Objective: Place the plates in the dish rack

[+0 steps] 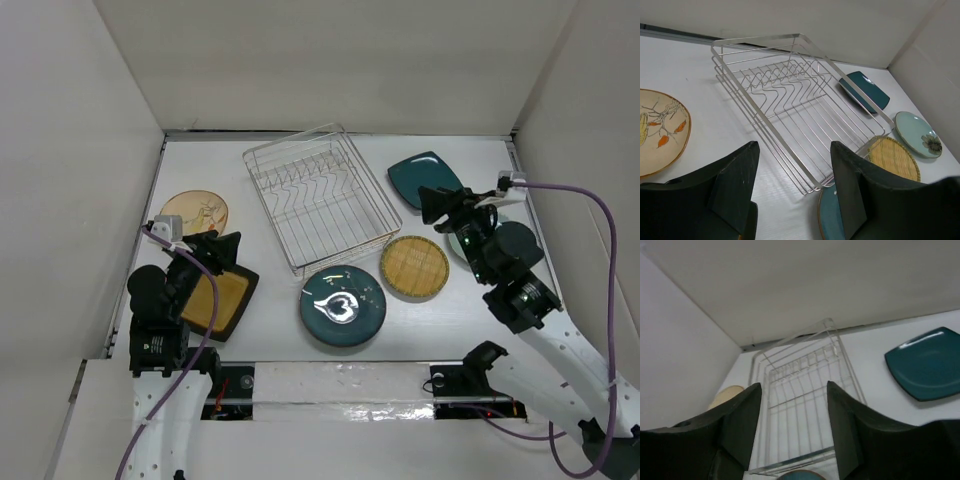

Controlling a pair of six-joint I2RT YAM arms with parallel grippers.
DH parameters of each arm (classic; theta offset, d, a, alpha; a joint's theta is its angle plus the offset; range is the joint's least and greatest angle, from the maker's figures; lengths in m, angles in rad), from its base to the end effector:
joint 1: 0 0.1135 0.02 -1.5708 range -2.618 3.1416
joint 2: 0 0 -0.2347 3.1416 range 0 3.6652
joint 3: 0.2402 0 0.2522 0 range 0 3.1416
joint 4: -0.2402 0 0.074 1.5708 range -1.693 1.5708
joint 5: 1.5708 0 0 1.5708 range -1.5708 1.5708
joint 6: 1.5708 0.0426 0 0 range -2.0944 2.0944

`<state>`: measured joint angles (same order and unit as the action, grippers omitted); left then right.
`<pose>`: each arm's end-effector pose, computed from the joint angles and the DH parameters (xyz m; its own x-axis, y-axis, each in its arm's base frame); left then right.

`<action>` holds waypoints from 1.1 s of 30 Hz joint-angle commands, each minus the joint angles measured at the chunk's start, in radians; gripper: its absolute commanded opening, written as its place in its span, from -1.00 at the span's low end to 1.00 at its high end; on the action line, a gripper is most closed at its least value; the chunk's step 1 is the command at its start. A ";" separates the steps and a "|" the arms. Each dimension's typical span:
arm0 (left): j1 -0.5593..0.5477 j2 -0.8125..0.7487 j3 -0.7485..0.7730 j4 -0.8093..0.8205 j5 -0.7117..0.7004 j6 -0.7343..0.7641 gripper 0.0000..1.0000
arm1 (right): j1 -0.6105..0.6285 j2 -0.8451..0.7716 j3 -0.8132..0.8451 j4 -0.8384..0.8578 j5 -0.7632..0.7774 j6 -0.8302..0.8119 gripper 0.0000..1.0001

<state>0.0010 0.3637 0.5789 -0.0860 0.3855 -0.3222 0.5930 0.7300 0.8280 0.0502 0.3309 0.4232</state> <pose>0.1397 -0.0159 0.3225 0.0044 -0.2934 -0.9560 0.3936 0.8793 -0.2681 0.1703 0.0981 0.3706 0.0040 0.4711 -0.8821 -0.2892 0.8449 0.4499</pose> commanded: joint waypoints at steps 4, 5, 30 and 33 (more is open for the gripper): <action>-0.004 -0.012 0.025 0.054 0.033 0.012 0.05 | -0.125 0.138 -0.036 -0.034 0.012 0.064 -1.00; -0.004 -0.014 0.024 0.054 0.048 0.015 0.02 | -0.143 0.163 -0.043 -0.014 -0.016 0.099 -1.00; -0.078 -0.028 0.016 0.051 0.055 0.031 -0.78 | -0.745 0.991 0.212 0.303 -0.257 0.322 -0.10; -0.078 -0.026 0.016 0.049 0.050 0.032 -0.54 | -0.789 1.106 0.296 0.287 -0.377 0.312 0.05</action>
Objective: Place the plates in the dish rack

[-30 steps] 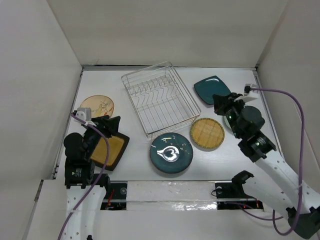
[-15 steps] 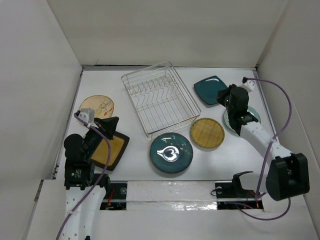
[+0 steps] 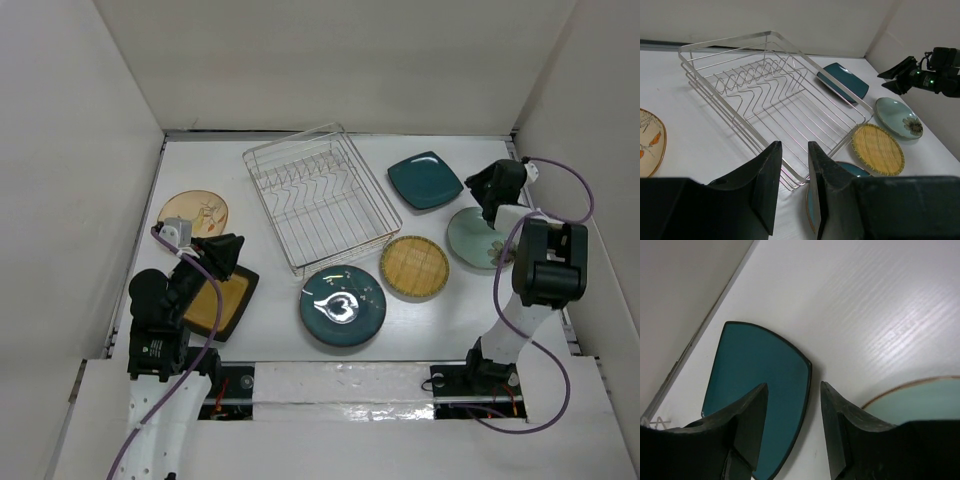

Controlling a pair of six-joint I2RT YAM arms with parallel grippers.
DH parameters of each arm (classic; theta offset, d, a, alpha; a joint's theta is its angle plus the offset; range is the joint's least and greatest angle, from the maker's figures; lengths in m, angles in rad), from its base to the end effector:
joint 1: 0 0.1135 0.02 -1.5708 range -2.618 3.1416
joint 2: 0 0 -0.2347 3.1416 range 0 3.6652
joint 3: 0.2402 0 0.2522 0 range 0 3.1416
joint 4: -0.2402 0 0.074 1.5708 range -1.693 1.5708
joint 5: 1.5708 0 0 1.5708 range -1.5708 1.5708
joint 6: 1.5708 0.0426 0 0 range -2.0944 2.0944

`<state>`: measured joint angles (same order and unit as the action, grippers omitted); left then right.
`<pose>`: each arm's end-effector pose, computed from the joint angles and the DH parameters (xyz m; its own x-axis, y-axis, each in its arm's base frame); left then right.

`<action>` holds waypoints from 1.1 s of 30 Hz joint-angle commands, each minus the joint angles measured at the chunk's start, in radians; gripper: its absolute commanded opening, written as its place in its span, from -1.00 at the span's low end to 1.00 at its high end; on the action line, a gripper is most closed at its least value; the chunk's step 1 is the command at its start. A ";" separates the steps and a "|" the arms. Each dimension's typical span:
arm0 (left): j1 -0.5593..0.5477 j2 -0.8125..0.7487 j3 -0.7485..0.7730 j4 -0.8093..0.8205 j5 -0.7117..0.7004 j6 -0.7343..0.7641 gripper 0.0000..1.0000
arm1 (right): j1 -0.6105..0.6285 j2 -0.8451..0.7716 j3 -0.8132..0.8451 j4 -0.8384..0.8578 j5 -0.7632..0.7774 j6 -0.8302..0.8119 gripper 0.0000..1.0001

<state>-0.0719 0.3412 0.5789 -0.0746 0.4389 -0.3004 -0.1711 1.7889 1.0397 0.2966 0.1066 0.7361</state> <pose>0.1322 -0.0277 0.3263 0.0117 -0.2694 -0.9630 0.5095 0.8302 -0.2261 0.3891 -0.0718 0.1689 -0.1424 0.7021 -0.6977 0.4847 0.6641 0.5693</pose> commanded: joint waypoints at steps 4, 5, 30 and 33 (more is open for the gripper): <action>-0.005 0.004 0.018 0.038 -0.009 0.010 -0.46 | -0.039 0.157 0.164 0.027 -0.278 -0.012 0.17; -0.005 0.005 0.018 0.038 -0.009 0.010 -0.46 | -0.039 0.193 0.205 0.009 -0.281 -0.017 0.18; -0.005 0.022 0.021 0.029 -0.032 0.012 -0.45 | -0.090 0.416 0.257 0.062 -0.591 0.129 -0.65; -0.005 0.025 0.021 0.029 -0.032 0.014 -0.45 | -0.090 0.379 0.224 0.127 -0.572 0.147 -1.00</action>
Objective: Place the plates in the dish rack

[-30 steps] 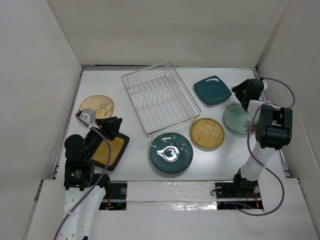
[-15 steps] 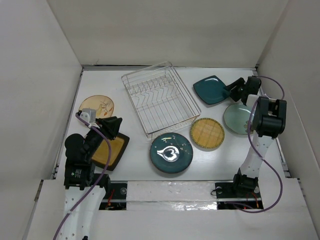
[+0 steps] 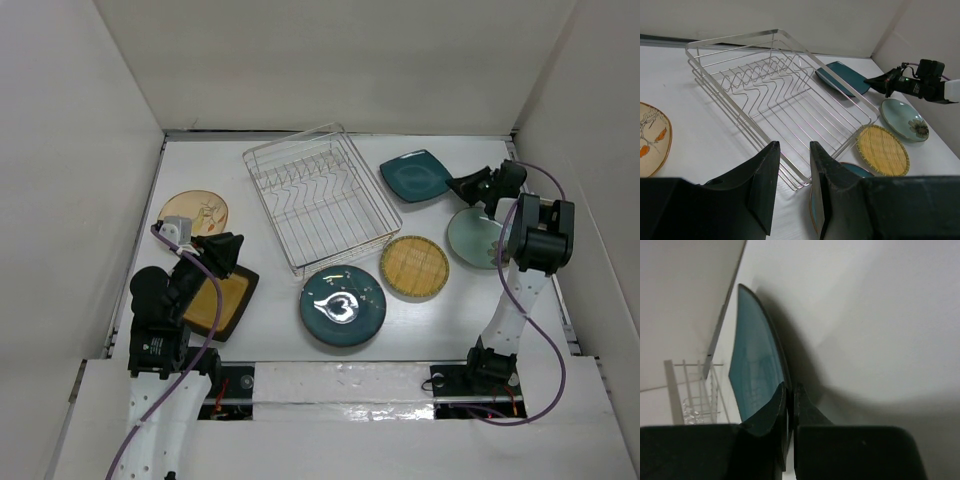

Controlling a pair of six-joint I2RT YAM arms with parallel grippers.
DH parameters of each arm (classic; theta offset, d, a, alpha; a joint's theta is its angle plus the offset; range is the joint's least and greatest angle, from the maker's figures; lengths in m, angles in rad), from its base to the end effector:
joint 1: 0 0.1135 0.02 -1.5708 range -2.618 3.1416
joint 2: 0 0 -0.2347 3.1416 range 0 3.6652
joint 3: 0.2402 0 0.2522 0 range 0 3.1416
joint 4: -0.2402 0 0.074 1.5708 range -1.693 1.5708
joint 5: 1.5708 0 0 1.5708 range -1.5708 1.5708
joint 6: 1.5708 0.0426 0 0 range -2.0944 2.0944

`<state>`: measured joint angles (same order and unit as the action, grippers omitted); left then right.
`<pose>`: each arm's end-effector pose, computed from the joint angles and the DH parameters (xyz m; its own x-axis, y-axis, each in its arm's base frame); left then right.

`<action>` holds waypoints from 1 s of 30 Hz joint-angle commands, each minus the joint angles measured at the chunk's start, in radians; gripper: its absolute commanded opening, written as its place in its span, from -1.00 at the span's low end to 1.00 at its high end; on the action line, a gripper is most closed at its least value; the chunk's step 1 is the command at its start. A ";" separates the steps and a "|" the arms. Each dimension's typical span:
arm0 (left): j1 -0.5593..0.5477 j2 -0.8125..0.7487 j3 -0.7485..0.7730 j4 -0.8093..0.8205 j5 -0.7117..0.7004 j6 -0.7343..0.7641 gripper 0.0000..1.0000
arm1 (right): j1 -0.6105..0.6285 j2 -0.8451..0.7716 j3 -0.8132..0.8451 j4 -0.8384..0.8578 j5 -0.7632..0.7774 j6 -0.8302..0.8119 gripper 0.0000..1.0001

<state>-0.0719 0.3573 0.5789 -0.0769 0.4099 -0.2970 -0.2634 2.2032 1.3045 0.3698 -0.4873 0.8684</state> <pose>0.1362 -0.0268 0.3243 0.0031 -0.2693 -0.9630 0.4812 0.8446 -0.2346 0.4441 -0.0991 0.0921 -0.4371 0.8164 -0.3774 0.2683 0.5189 0.8116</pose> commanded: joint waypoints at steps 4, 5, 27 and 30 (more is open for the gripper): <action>-0.005 0.011 0.019 0.031 -0.005 0.009 -0.45 | 0.003 -0.160 -0.118 0.217 0.065 0.056 -1.00; -0.005 0.009 0.019 0.029 -0.005 0.010 -0.45 | 0.003 -0.181 -0.138 0.256 0.076 0.075 -1.00; -0.005 0.009 0.019 0.026 -0.011 0.009 -0.46 | 0.327 -0.721 -0.084 0.178 0.481 -0.281 -1.00; -0.005 0.011 0.019 0.025 -0.010 0.009 -0.46 | 0.377 -0.663 0.027 0.129 0.526 -0.345 -1.00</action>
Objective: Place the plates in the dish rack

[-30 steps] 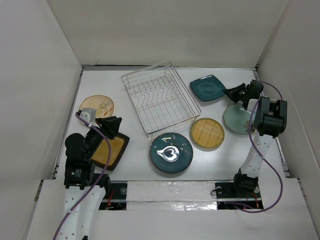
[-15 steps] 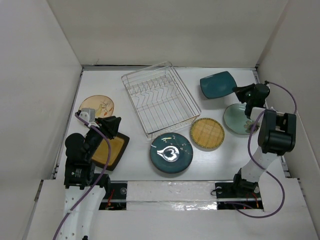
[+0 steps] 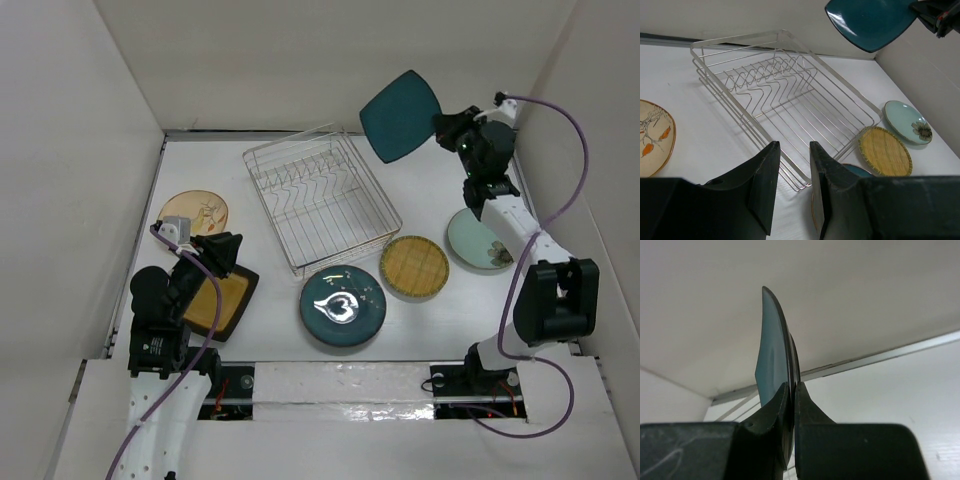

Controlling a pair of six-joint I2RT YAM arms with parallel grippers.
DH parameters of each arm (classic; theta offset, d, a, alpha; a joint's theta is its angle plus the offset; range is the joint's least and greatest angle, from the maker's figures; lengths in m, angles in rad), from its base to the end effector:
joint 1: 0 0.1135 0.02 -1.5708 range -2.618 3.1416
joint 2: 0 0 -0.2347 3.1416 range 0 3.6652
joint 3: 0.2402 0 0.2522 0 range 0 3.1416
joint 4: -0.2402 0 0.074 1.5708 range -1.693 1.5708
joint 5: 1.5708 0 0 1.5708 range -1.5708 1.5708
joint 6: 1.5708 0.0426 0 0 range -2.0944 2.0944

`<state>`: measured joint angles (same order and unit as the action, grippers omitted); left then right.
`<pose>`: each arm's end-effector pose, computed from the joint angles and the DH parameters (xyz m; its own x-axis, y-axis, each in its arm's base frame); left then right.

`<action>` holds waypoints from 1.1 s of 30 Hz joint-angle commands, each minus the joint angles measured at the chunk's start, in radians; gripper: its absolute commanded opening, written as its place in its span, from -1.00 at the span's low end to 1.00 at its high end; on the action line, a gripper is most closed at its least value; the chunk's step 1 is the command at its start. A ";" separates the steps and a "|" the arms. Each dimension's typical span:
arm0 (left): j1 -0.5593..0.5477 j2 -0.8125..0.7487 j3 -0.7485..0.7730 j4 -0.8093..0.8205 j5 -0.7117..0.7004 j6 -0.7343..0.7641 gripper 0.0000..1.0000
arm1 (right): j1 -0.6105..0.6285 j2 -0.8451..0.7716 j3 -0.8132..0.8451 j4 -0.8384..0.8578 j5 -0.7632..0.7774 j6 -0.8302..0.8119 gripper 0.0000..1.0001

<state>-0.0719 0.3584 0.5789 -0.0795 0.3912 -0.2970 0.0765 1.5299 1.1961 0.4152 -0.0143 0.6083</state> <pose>0.1369 -0.0261 0.3239 0.0044 -0.2716 -0.9624 0.4646 0.8528 -0.2385 0.3766 0.0295 0.3339 0.0147 0.5742 -0.8186 -0.1207 0.8137 0.5686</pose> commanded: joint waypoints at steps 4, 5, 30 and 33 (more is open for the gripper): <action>-0.005 0.010 0.018 0.030 0.009 0.009 -0.45 | 0.110 0.105 0.310 -0.021 0.065 -0.151 -1.00; -0.005 0.010 0.018 0.030 0.009 0.007 -0.46 | 0.126 0.119 0.336 -0.033 0.076 -0.171 -1.00; -0.005 0.016 0.016 0.030 0.008 0.007 -0.45 | 0.410 0.343 0.418 0.046 0.388 -0.582 -1.00; -0.005 0.014 0.016 0.030 0.009 0.004 -0.45 | 0.466 0.360 0.373 0.120 0.463 -0.695 -1.00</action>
<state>-0.0719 0.3668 0.5789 -0.0795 0.3916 -0.2970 0.4877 1.9079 1.5562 0.2504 0.3408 0.0341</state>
